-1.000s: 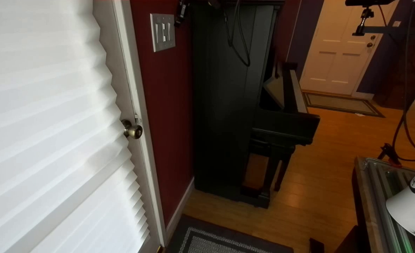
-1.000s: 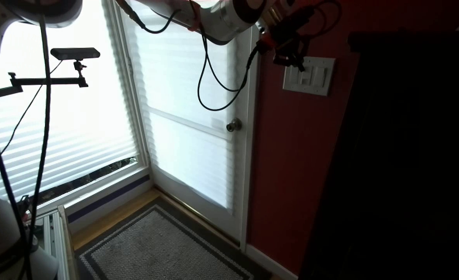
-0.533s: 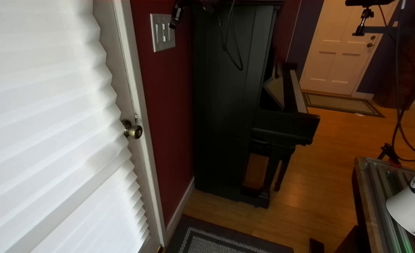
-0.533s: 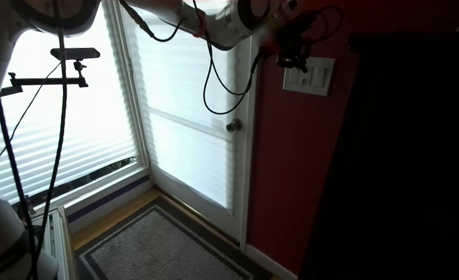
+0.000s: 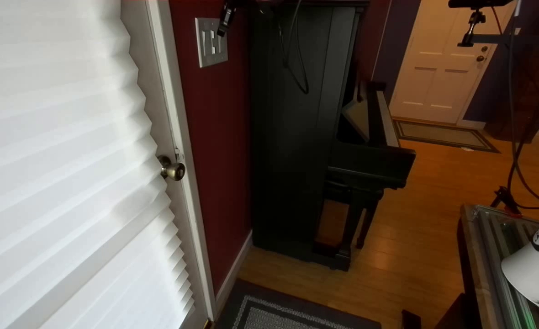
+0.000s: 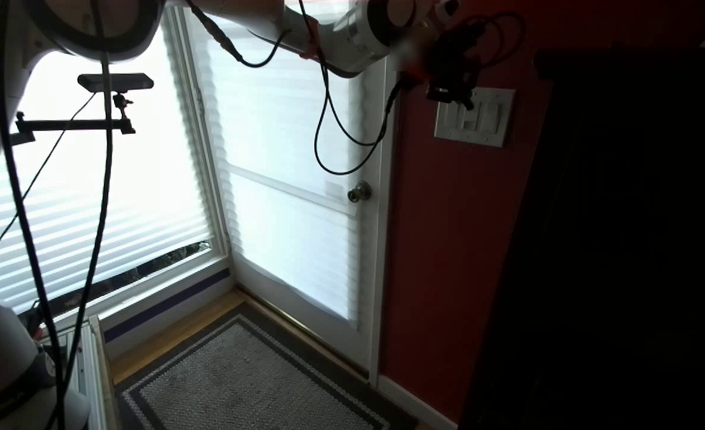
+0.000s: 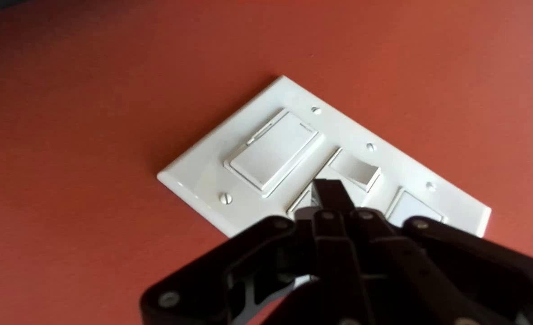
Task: Flip the two middle light switches to the left one by one
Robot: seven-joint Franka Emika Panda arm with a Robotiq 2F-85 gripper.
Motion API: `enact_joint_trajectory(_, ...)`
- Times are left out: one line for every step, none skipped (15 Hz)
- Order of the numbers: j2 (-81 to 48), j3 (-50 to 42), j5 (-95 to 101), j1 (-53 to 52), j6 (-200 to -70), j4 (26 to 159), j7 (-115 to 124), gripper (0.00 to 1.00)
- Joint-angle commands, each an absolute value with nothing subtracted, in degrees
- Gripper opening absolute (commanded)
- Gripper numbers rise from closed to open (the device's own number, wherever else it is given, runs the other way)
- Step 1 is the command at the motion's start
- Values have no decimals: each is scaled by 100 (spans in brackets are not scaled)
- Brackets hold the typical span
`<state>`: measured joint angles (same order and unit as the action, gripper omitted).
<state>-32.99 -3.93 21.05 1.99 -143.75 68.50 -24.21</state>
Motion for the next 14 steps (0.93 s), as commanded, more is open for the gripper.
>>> enact_joint_trajectory(-3469, -393, 2003, 178, -14217, 6539, -2182, 0)
enact_joint_trajectory(-3469, -378, 1975, 179, -14178, 6536, -2146, 0)
enact_joint_trajectory(-3475, -371, 1959, 178, -14159, 6527, -2101, 0)
enact_joint_trajectory(-3480, -342, 1917, 187, -14161, 6520, -2065, 0)
enact_joint_trajectory(-3472, -309, 1865, 196, -14115, 6517, -2050, 0)
enact_joint_trajectory(-3492, -309, 1857, 195, -14176, 6497, -2011, 0)
enact_joint_trajectory(-3501, -291, 1815, 200, -14179, 6480, -1976, 0)
enact_joint_trajectory(-3522, -296, 1810, 198, -14260, 6456, -1937, 0)
enact_joint_trajectory(-3541, -307, 1816, 192, -14302, 6425, -1921, 0)
enact_joint_trajectory(-3561, -323, 1838, 182, -14313, 6397, -1908, 0)
enact_joint_trajectory(-3567, -322, 1833, 188, -14334, 6402, -1895, 0)
enact_joint_trajectory(-3573, -326, 1844, 189, -14370, 6406, -1890, 0)
enact_joint_trajectory(-3573, -318, 1831, 195, -14371, 6412, -1889, 0)
enact_joint_trajectory(-3577, -298, 1807, 209, -14402, 6421, -1898, 0)
